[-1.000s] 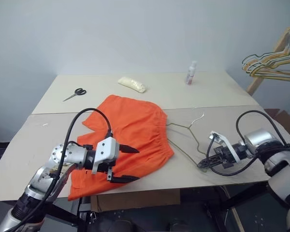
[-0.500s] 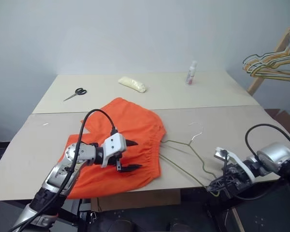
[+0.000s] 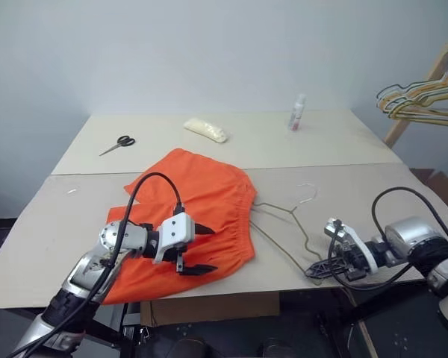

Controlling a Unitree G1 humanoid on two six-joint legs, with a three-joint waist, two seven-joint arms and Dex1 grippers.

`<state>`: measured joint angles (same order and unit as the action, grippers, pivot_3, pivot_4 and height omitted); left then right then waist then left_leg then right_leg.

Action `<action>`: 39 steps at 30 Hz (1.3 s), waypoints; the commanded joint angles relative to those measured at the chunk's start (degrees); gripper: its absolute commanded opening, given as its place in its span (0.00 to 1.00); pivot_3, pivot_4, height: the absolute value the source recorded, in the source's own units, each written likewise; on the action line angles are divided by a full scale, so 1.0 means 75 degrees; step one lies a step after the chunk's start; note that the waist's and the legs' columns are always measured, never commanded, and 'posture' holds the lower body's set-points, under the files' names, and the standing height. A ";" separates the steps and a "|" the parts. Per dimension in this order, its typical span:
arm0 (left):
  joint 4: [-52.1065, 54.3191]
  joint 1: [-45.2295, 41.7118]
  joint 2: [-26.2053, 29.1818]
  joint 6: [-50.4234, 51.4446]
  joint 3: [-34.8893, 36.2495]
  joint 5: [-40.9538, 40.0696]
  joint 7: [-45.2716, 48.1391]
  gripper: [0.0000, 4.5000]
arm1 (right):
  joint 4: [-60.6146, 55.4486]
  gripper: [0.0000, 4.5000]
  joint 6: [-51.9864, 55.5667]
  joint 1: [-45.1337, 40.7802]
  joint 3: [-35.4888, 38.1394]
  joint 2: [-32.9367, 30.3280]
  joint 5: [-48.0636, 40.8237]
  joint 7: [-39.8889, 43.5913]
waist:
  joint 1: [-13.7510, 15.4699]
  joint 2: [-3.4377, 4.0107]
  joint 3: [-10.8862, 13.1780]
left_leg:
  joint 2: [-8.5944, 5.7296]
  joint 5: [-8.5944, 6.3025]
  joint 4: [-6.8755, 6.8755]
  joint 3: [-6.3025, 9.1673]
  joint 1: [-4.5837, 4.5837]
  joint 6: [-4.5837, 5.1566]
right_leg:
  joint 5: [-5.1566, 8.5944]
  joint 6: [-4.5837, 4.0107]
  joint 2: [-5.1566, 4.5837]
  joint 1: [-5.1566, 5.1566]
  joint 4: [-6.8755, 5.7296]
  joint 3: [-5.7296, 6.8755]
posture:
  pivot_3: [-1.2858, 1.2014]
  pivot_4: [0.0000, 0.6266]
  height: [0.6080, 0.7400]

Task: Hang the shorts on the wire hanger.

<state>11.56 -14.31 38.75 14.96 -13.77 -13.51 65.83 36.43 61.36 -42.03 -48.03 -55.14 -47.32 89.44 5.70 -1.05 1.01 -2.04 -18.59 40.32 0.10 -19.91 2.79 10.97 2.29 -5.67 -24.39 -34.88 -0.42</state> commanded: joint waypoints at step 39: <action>-0.0992 0.0153 -0.0068 -0.1879 -0.0757 0.1937 -0.0659 0.99 | 0.2610 0.00 -0.0173 -0.1325 0.1791 0.1691 0.2005 0.0408 | 0.0035 0.0013 -0.0009 | -0.0010 0.0001 0.0001 -0.0002 -0.0006 -0.0002 | -0.0003 0.0003 -0.0008 -0.0011 -0.0013 -0.0002 | 0.58 0.00 1.00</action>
<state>3.24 -13.27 38.07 1.34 -19.27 1.02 60.40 54.80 61.45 -49.96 -37.11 -42.60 -33.54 89.48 5.96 -0.96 0.95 -2.12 -18.59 40.33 0.09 -19.96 2.77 10.95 2.32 -5.72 -24.47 -34.97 -0.43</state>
